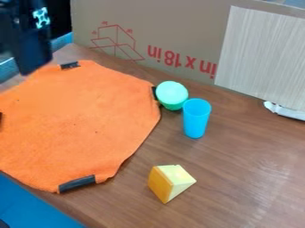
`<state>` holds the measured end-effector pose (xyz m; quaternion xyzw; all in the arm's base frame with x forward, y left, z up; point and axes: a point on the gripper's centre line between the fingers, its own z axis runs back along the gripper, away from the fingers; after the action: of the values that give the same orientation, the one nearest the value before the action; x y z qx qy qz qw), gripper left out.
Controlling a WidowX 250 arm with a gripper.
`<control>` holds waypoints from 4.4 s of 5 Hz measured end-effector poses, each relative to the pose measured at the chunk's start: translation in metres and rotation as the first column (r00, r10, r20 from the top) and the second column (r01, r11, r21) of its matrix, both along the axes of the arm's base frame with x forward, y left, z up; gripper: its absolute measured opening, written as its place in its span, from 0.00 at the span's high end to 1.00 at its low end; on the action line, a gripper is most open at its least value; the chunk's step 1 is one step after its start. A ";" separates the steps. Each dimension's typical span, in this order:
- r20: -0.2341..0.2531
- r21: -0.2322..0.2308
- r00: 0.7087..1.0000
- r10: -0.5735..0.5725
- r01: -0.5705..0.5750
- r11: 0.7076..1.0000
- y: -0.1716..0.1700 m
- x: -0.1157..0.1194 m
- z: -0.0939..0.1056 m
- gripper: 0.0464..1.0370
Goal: Fold the cloth from top left to bottom right
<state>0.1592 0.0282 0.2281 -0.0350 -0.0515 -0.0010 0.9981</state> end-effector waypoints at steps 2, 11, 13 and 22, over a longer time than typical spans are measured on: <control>0.020 -0.003 0.998 -0.065 0.065 0.998 0.041 0.032 -0.011 0.04; 0.110 0.094 0.885 -0.452 0.444 0.891 0.200 0.178 -0.088 0.04; 0.019 0.147 0.853 -0.521 0.513 0.846 0.194 0.206 -0.120 0.04; -0.178 0.232 0.895 -0.409 0.442 0.866 0.259 0.236 -0.186 0.04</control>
<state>0.3949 0.2871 0.0425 0.0887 0.0195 -0.2262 0.9698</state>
